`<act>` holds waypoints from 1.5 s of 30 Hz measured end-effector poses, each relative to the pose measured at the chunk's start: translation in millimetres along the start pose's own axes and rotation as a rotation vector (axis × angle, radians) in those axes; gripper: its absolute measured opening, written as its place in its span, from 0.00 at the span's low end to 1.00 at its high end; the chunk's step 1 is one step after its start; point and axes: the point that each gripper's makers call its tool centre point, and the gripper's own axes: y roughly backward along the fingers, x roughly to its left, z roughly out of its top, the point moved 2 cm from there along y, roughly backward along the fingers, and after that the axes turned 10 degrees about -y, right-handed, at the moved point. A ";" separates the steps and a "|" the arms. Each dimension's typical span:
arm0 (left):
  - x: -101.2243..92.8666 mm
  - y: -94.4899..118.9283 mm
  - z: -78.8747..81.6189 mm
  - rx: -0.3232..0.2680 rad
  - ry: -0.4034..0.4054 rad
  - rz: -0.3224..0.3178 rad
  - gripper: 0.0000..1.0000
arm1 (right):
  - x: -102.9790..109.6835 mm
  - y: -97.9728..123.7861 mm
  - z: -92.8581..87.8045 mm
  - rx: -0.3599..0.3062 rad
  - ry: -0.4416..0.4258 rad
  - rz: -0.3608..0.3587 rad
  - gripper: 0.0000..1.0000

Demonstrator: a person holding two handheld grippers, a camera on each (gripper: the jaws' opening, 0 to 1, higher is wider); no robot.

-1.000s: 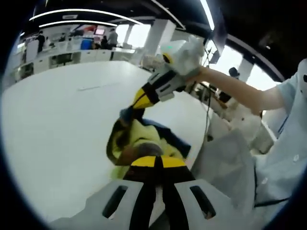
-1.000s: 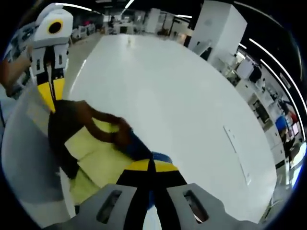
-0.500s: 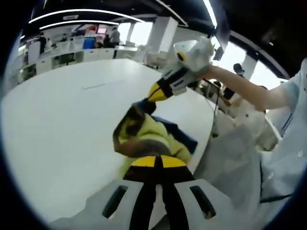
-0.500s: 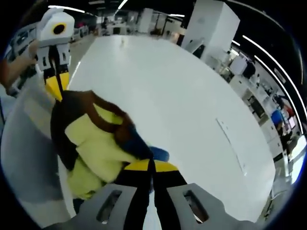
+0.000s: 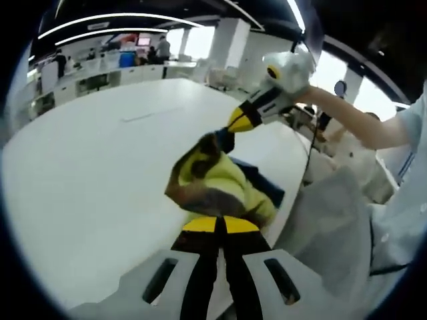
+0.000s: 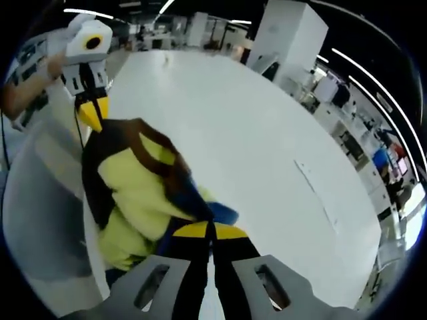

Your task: Fold the garment on the visible template until the final outline fits inside the template.

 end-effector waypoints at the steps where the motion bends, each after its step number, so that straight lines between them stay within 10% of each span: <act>1: 1.3 0.1 -0.8 0.002 0.002 0.002 0.00 | 0.4 0.4 -0.5 0.000 -0.001 0.001 0.01; 45: 38.9 31.1 11.6 0.036 -0.064 0.094 0.00 | 1.8 68.7 15.6 -0.114 0.011 -0.077 0.01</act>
